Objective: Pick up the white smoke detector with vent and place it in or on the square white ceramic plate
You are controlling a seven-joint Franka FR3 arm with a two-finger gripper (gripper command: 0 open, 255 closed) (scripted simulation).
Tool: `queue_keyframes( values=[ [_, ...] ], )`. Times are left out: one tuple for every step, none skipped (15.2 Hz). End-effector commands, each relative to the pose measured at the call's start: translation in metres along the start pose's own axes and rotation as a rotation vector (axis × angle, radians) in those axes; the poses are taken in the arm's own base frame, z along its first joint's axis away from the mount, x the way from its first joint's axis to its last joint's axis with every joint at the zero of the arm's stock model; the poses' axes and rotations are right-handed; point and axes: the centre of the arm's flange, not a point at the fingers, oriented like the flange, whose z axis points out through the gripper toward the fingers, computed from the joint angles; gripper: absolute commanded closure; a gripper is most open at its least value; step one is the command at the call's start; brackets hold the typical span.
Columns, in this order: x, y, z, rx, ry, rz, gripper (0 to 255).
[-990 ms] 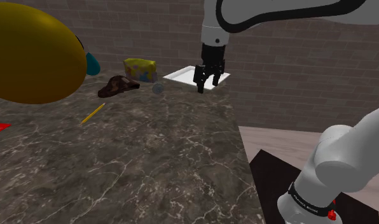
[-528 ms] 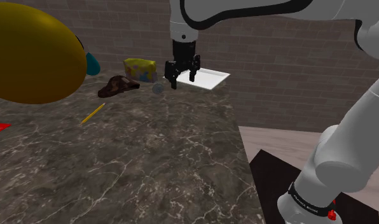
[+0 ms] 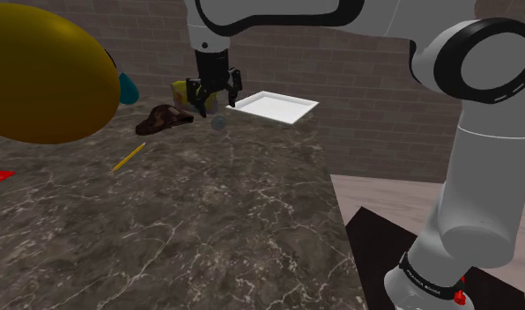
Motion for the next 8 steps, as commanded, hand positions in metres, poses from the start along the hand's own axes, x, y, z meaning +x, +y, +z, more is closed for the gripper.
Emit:
queue_keyframes(
  values=[
    [0.004, -0.004, 0.004, -0.003, 0.003, 0.006, 0],
    [0.004, -0.004, 0.009, -0.003, 0.003, 0.006, 0],
    [0.004, -0.004, 0.015, -0.003, 0.003, 0.006, 0],
    [0.004, -0.004, 0.020, -0.003, 0.003, 0.006, 0],
    [0.004, -0.004, 0.025, -0.003, 0.003, 0.006, 0],
    [0.004, -0.004, 0.030, -0.003, 0.003, 0.006, 0],
    [0.004, -0.004, 0.039, -0.003, 0.003, 0.006, 0],
    [0.004, -0.004, 0.039, -0.003, 0.003, 0.006, 0]
  ],
)
